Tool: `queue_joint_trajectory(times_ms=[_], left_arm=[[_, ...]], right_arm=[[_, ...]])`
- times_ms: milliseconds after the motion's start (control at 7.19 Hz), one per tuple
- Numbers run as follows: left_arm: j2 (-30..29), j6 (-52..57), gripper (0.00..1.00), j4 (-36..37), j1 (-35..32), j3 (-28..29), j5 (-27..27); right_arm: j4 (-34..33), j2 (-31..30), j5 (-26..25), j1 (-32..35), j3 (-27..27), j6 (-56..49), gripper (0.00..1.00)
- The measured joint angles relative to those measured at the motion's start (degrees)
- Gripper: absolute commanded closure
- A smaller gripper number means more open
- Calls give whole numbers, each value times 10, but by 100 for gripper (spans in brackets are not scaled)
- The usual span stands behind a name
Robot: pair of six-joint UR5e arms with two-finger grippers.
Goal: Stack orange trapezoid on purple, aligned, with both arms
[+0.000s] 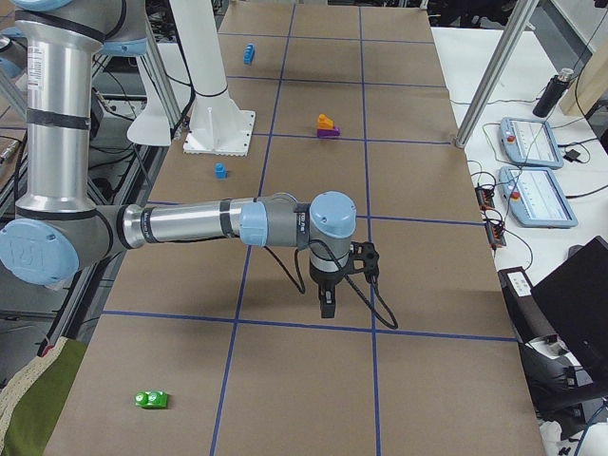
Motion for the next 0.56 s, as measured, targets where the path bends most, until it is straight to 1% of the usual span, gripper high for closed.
queue_joint_trajectory(times_ms=[557], left_arm=[[0, 1, 0, 0, 1, -2, 2]], right_arm=[[1, -4, -1, 0, 0, 1, 0]])
